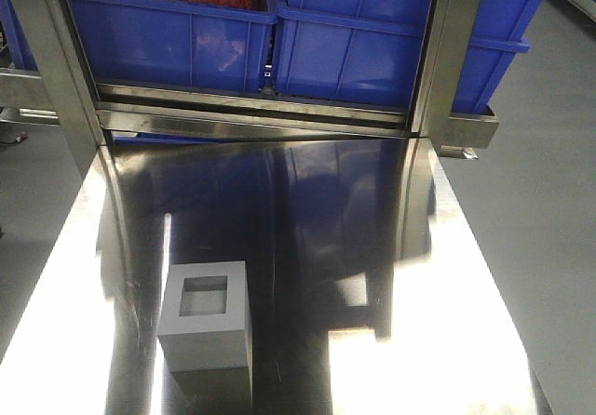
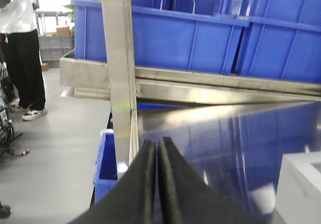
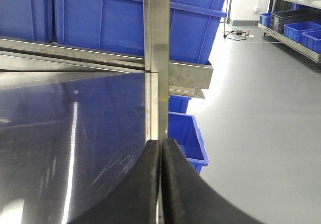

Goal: Sort gray base to blue bin

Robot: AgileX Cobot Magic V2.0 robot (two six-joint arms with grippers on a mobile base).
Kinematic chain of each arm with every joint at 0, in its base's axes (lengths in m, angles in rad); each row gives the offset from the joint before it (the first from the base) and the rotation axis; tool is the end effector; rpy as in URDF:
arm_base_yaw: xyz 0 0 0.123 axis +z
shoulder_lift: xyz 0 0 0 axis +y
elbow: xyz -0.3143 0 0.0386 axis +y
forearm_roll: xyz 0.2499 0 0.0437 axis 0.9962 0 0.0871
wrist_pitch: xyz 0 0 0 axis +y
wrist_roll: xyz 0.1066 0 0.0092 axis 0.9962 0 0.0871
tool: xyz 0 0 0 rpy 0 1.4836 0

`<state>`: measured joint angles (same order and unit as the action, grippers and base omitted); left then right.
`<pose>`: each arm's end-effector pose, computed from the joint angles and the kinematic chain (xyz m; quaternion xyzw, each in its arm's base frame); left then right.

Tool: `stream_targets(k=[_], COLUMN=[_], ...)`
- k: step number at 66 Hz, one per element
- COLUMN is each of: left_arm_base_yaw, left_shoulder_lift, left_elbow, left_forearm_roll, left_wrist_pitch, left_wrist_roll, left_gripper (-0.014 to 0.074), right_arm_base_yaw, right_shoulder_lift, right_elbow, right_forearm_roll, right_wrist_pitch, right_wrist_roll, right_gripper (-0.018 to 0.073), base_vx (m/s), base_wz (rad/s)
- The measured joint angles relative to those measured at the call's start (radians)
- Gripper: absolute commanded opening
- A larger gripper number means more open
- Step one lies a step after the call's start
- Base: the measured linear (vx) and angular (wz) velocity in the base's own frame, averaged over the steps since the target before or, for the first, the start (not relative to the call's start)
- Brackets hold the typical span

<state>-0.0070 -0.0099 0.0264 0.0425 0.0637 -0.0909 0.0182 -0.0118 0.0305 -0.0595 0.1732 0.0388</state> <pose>0.0429 0.0000 0.1987 -0.0156 0.7044 -0.0187 0.7093 0.0423 -0.0003 0.1856 -0.0107 0.7430 -0.0043 0.6692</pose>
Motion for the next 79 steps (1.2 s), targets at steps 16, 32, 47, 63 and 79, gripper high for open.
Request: stream_targets(k=[16, 32, 47, 63, 79], left_arm_base_yaw=[0.000, 0.000, 0.000, 0.000, 0.000], left_shoulder_lift=[0.000, 0.102, 0.318, 0.493, 0.535], left_elbow=[-0.018, -0.166, -0.327, -0.406, -0.408], left_forearm_roll=[0.000, 0.000, 0.000, 0.000, 0.000], left_wrist_pitch=[-0.024, -0.020, 0.106, 0.270, 0.281], left_wrist_roll=[-0.004, -0.004, -0.004, -0.005, -0.005], left_gripper=[-0.0006, -0.0006, -0.0006, -0.0006, -0.0006], right_arm_base_yaw=[0.000, 0.000, 0.000, 0.000, 0.000], right_shoulder_lift=[0.000, 0.000, 0.000, 0.000, 0.000], right_elbow=[0.000, 0.000, 0.000, 0.000, 0.000], right_forearm_roll=[0.000, 0.000, 0.000, 0.000, 0.000], right_wrist_pitch=[0.000, 0.000, 0.000, 0.000, 0.000], right_wrist_roll=[0.000, 0.000, 0.000, 0.000, 0.000], right_gripper=[-0.0009, -0.0009, -0.0009, -0.0009, -0.0009], base_vx=[0.00, 0.00, 0.00, 0.00, 0.00], base_wz=[0.00, 0.00, 0.00, 0.00, 0.00])
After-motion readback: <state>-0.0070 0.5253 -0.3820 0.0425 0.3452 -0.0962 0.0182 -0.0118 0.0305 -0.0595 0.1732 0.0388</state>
